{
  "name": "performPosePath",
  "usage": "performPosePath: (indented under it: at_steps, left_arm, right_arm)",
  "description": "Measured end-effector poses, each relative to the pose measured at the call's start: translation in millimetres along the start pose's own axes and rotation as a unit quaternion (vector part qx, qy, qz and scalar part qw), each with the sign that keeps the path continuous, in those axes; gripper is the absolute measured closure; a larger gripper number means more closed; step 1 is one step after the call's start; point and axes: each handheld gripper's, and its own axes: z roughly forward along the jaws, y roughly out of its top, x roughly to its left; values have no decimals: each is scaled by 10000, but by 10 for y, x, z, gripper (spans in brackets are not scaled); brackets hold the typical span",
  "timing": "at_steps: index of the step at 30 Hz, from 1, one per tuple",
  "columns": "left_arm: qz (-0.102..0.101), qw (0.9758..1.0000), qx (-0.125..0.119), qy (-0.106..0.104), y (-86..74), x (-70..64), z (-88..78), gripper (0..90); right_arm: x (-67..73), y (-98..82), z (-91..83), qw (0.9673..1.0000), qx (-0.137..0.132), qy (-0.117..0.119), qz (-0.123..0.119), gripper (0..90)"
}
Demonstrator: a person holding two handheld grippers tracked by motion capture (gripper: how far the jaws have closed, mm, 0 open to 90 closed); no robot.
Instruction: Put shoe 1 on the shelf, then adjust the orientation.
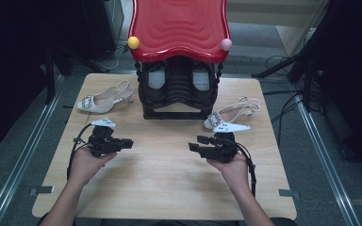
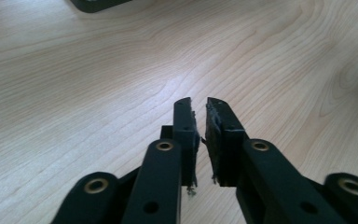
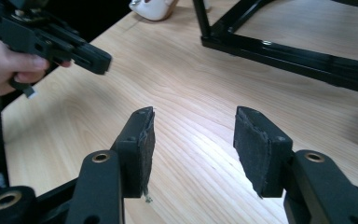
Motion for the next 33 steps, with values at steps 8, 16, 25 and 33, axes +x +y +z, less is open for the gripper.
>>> performPosePath:
  at_steps: [8,16,25,33]
  left_arm:
    - [-167,9998,21,63,-15,47,-35,898]
    - [-332,9993,-45,140,81,159,5,896]
    - [-562,9973,-284,389,375,454,-38,888]
    - [-813,9937,-415,645,701,678,-111,891]
  right_arm:
    - [-145,-59,-125,9995,113,-192,207,434]
    - [-206,-129,-203,9993,261,-252,114,408]
    - [-276,-203,-204,9988,352,-219,263,409]
    - [-302,-207,-114,9983,475,-167,285,410]
